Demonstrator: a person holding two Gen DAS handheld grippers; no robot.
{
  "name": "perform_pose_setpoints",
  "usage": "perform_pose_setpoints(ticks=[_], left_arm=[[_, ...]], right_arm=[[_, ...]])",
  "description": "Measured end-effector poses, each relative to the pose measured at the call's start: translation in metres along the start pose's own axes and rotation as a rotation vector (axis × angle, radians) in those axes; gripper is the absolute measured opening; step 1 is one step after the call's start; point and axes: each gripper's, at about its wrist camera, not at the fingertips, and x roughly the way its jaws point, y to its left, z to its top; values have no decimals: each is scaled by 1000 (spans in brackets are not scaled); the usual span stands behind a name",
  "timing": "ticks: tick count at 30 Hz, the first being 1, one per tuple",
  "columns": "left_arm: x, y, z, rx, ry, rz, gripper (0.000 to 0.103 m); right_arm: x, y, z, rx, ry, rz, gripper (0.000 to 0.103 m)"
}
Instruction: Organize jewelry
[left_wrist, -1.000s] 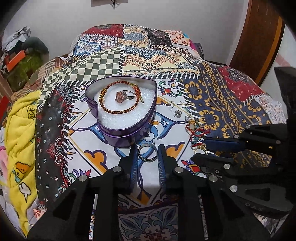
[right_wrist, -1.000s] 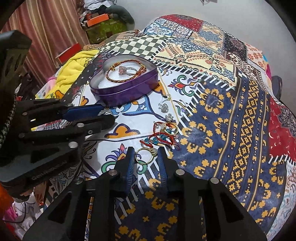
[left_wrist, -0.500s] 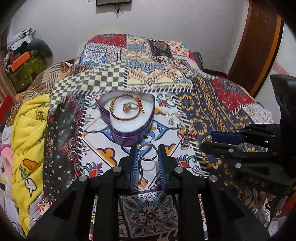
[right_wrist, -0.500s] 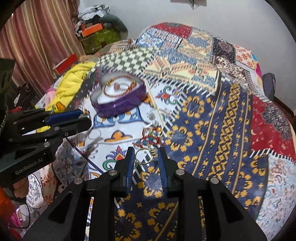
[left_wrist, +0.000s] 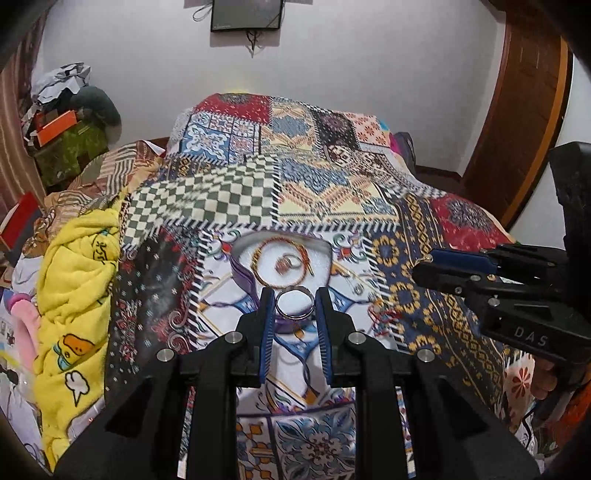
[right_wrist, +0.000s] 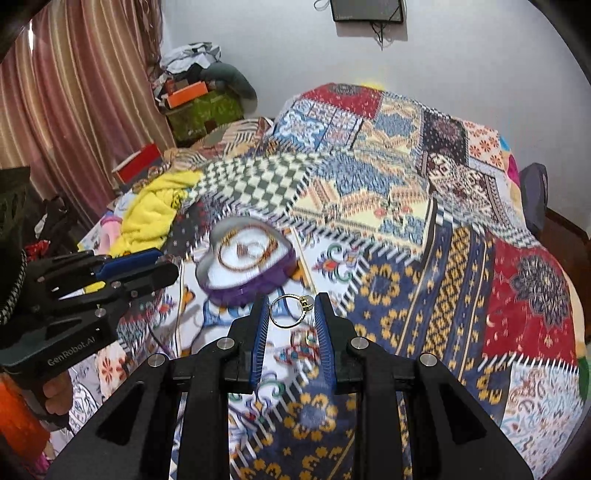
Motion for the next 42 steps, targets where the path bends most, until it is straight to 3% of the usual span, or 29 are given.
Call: perform_pose_setpoints(ticks=[11, 29, 42], left_arm=[[12, 24, 22, -40, -37, 1, 21], [63, 44, 35, -53, 24, -64, 21], [78, 42, 36, -28, 45, -78, 21]], right_arm=[[15, 4, 26, -20, -37, 22, 23], [74, 13, 37, -81, 55, 51, 23], [85, 22, 30, -120, 100, 81, 23]])
